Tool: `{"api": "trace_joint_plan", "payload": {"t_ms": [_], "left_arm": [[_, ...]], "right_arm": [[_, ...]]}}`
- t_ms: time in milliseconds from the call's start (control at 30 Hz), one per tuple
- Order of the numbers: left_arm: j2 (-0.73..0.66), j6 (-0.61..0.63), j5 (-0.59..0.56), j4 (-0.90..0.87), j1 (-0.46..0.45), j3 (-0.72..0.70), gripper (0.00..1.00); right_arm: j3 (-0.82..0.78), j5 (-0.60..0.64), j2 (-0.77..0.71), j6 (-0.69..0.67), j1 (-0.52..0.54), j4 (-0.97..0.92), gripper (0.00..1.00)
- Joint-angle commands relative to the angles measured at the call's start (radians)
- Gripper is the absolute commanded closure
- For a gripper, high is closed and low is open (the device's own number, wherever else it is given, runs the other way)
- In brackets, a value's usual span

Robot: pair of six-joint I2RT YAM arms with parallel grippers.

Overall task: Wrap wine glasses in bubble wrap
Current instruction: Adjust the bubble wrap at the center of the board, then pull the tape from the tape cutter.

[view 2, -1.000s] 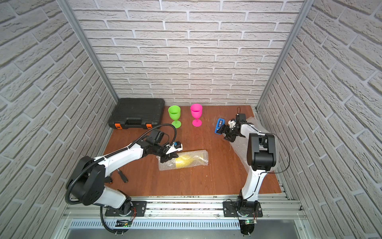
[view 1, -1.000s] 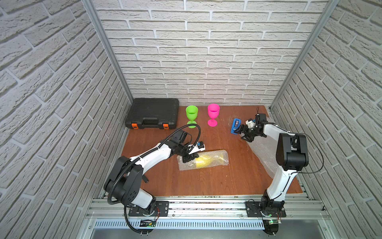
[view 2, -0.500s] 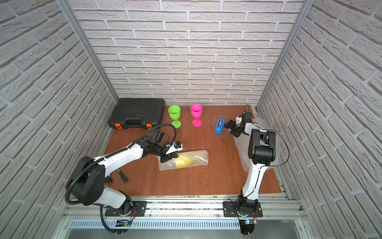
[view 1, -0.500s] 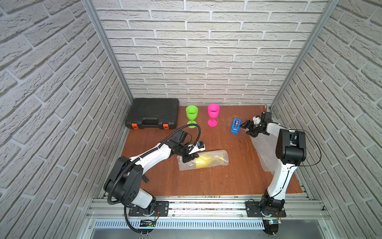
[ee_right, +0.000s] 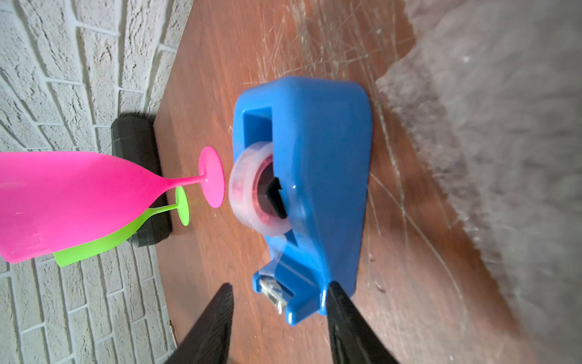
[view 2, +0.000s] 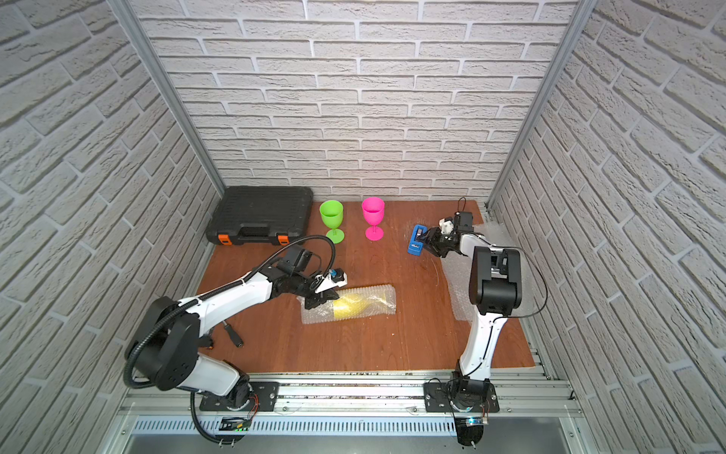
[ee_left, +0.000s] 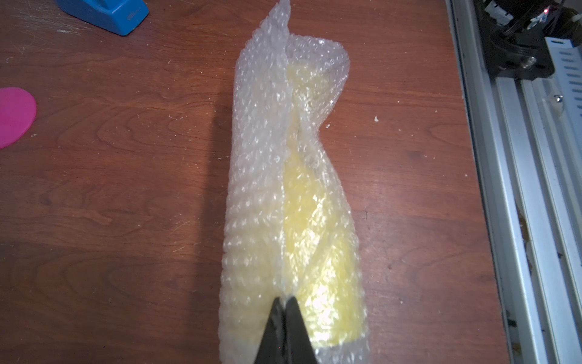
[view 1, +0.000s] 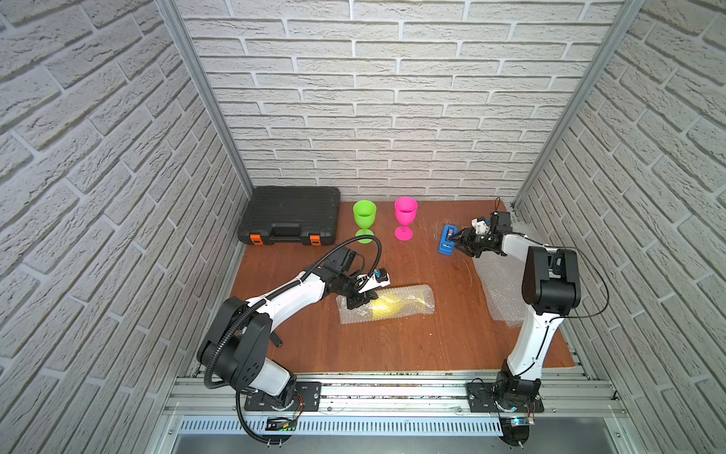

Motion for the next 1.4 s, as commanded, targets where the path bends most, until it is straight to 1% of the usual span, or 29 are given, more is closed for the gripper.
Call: {"api": "trace_joint_plan", "payload": {"t_ms": [0,167,333,833,1067,1200,1367], "left_arm": [[-0.011,-0.010,-0.001,-0.014,-0.004,-0.010,1.00],[-0.010,-0.010,-0.002,-0.018,-0.005,-0.010,1.00],[-0.011,-0.011,-0.004,-0.022,-0.005,-0.010,1.00],[-0.006,-0.011,-0.004,-0.021,-0.005,-0.009,1.00],[0.003,-0.011,-0.004,-0.021,-0.006,-0.009,1.00],[0.002,-0.011,-0.004,-0.022,-0.005,-0.010,1.00],[0.001,-0.012,-0.005,-0.021,-0.005,-0.009,1.00]], "right_arm": [[0.000,-0.021,-0.005,-0.029,0.006,-0.022,0.57],[0.024,-0.044,0.039,-0.024,0.010,-0.002,0.66],[0.052,-0.059,0.081,-0.020,0.015,-0.004,0.73],[0.073,-0.126,0.128,-0.001,0.024,0.034,0.84],[0.069,-0.128,0.111,0.001,0.024,0.037,0.91],[0.061,-0.127,0.079,0.004,0.025,0.037,0.97],[0.043,-0.122,0.033,0.020,0.025,0.038,0.97]]}}
